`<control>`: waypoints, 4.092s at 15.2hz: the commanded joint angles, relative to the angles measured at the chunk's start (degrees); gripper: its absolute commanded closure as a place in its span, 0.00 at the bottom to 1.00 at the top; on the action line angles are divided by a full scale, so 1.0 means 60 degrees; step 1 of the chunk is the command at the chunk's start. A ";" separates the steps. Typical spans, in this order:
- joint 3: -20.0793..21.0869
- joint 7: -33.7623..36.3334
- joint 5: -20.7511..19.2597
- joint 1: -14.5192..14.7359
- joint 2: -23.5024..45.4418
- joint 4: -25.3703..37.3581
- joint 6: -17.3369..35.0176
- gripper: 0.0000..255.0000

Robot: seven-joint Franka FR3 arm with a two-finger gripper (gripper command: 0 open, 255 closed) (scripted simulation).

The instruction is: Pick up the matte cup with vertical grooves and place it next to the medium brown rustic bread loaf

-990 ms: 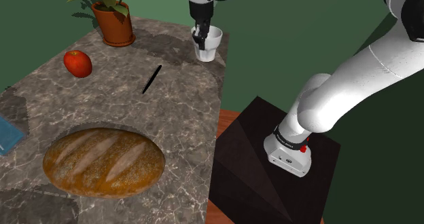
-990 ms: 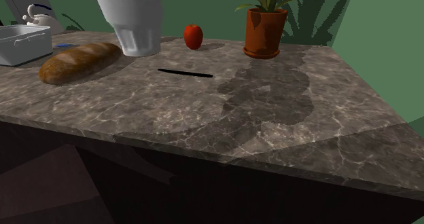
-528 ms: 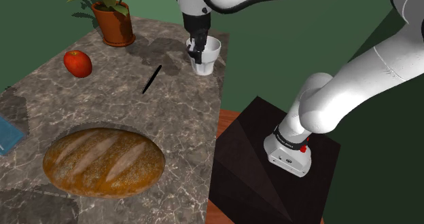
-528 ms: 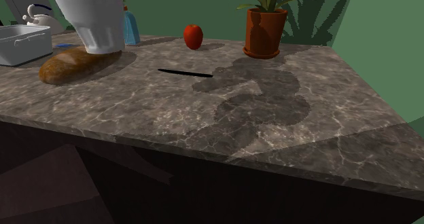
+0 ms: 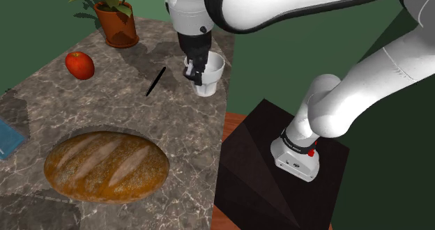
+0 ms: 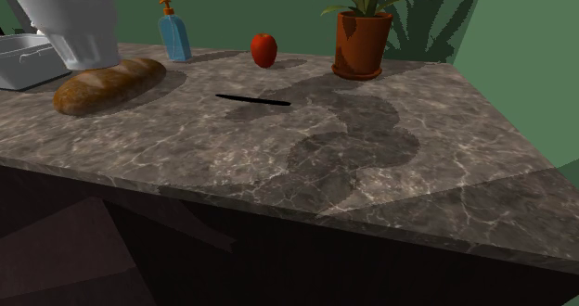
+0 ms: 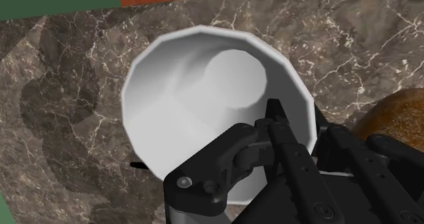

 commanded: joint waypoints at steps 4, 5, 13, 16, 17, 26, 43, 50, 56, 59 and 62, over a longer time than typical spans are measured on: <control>0.0907 0.1263 0.0268 0.0396 0.0419 0.0572 -0.0248 1.00; 0.1087 0.1515 0.0301 0.0468 0.0529 0.0703 -0.0289 1.00; 0.2602 0.3716 0.0193 0.0990 0.1888 0.2132 -0.0622 1.00; 0.3246 0.4753 -0.0131 0.1250 0.2747 0.2937 -0.0799 1.00; 0.3240 0.4763 -0.0133 0.1262 0.2750 0.2811 -0.0671 1.00; 0.3293 0.4910 -0.0213 0.1289 0.2889 0.1774 0.0464 1.00; 0.3429 0.5523 -0.0820 0.1346 0.3753 0.0293 0.2548 1.00; 0.3432 0.5819 -0.1165 0.1385 0.4180 -0.0044 0.3174 1.00; 0.3431 0.5819 -0.1165 0.1385 0.4181 -0.0044 0.3174 1.00; 0.3432 0.5820 -0.1165 0.1385 0.4181 -0.0044 0.3174 0.00; 0.3432 0.5820 -0.1165 0.1385 0.4181 -0.0044 0.3174 0.00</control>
